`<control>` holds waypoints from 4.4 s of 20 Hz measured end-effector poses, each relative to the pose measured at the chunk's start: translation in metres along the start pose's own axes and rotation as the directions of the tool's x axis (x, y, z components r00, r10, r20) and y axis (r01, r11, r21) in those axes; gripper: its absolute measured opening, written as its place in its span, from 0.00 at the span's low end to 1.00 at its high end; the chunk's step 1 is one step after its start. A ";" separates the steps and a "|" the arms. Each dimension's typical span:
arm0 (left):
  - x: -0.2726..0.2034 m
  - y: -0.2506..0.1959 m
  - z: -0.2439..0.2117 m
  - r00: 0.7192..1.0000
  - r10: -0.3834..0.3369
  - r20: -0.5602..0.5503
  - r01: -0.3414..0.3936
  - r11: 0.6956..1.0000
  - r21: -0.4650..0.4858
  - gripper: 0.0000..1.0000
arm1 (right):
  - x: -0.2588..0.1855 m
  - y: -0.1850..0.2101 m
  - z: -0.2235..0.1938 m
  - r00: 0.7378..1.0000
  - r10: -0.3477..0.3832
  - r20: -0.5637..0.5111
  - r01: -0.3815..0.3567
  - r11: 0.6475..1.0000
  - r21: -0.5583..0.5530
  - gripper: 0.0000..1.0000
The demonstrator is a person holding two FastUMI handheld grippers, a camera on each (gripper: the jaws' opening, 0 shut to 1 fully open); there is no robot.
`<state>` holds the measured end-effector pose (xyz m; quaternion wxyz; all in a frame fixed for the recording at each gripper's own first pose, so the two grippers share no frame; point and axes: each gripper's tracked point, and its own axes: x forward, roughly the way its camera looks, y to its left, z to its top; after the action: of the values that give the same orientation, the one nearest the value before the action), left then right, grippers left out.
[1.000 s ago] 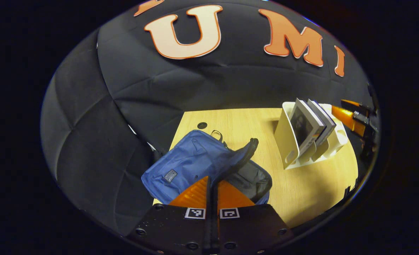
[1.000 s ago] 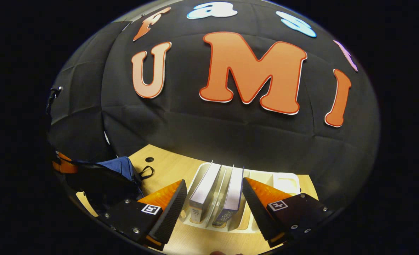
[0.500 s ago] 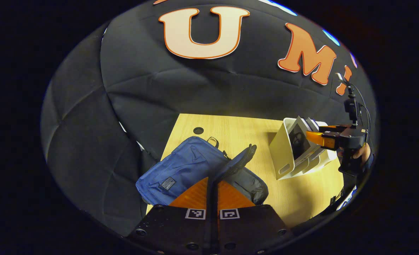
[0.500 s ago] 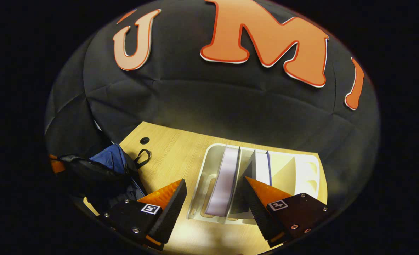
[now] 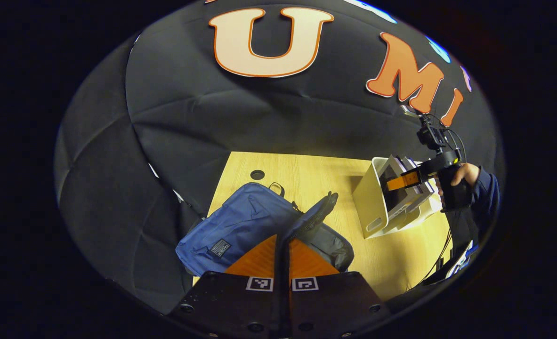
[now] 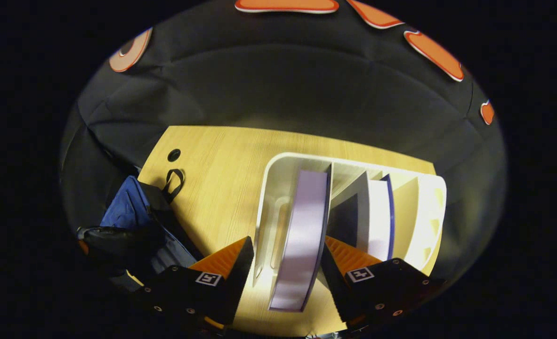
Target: Open the schoolbag, grab two books from the bookshelf and put them into the schoolbag.
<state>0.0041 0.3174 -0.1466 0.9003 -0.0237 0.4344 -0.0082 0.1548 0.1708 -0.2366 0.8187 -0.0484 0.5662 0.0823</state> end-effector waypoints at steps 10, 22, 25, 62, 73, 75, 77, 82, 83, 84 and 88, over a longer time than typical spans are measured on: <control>0.006 0.001 -0.006 1.000 -0.023 -0.009 0.023 0.999 -0.036 0.00 | 0.012 -0.013 -0.012 0.991 -0.024 -0.132 0.029 0.999 0.032 0.41; 0.003 0.000 -0.008 0.999 -0.030 -0.020 0.029 0.999 -0.038 0.00 | -0.031 -0.018 -0.002 0.995 0.094 -0.038 -0.091 0.993 0.071 0.37; 0.005 0.000 -0.009 0.999 -0.025 -0.028 0.024 0.999 -0.033 0.00 | -0.065 -0.028 -0.001 0.991 0.132 0.014 -0.132 0.988 0.083 0.37; 0.023 -0.004 -0.008 0.997 0.002 -0.081 -0.009 0.997 -0.081 0.00 | -0.110 0.136 -0.167 0.764 0.627 0.155 -0.627 0.663 0.408 0.36; 0.027 -0.014 -0.009 0.994 0.011 -0.111 -0.023 0.995 -0.101 0.01 | -0.055 0.201 -0.178 0.724 0.644 0.249 -0.637 0.486 0.598 0.36; 0.028 -0.017 -0.009 0.993 0.011 -0.118 -0.022 0.996 -0.091 0.01 | -0.045 0.216 -0.180 0.714 0.651 0.258 -0.641 0.458 0.616 0.36; 0.035 -0.021 -0.008 0.993 0.014 -0.119 -0.023 0.997 -0.076 0.00 | -0.037 0.231 -0.178 0.704 0.653 0.279 -0.646 0.425 0.634 0.36; 0.037 -0.038 -0.013 0.990 -0.010 -0.144 0.003 0.999 -0.044 0.00 | -0.015 0.260 -0.169 0.694 0.648 0.313 -0.646 0.370 0.667 0.36; 0.037 -0.042 -0.013 0.989 -0.016 -0.144 0.010 0.999 -0.038 0.00 | -0.012 0.262 -0.166 0.689 0.644 0.332 -0.651 0.349 0.674 0.36; 0.035 -0.049 -0.014 0.990 -0.024 -0.142 0.019 0.999 -0.033 0.00 | -0.008 0.268 -0.163 0.683 0.648 0.336 -0.652 0.334 0.680 0.36; 0.043 -0.063 -0.022 0.984 -0.054 -0.170 0.052 0.998 -0.018 0.05 | 0.007 0.287 -0.154 0.670 0.651 0.357 -0.659 0.299 0.690 0.36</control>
<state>0.0141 0.2518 -0.1904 0.8591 -0.0404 0.5093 -0.0315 -0.0386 0.4270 -0.2937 0.6498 0.5438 0.5077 0.1556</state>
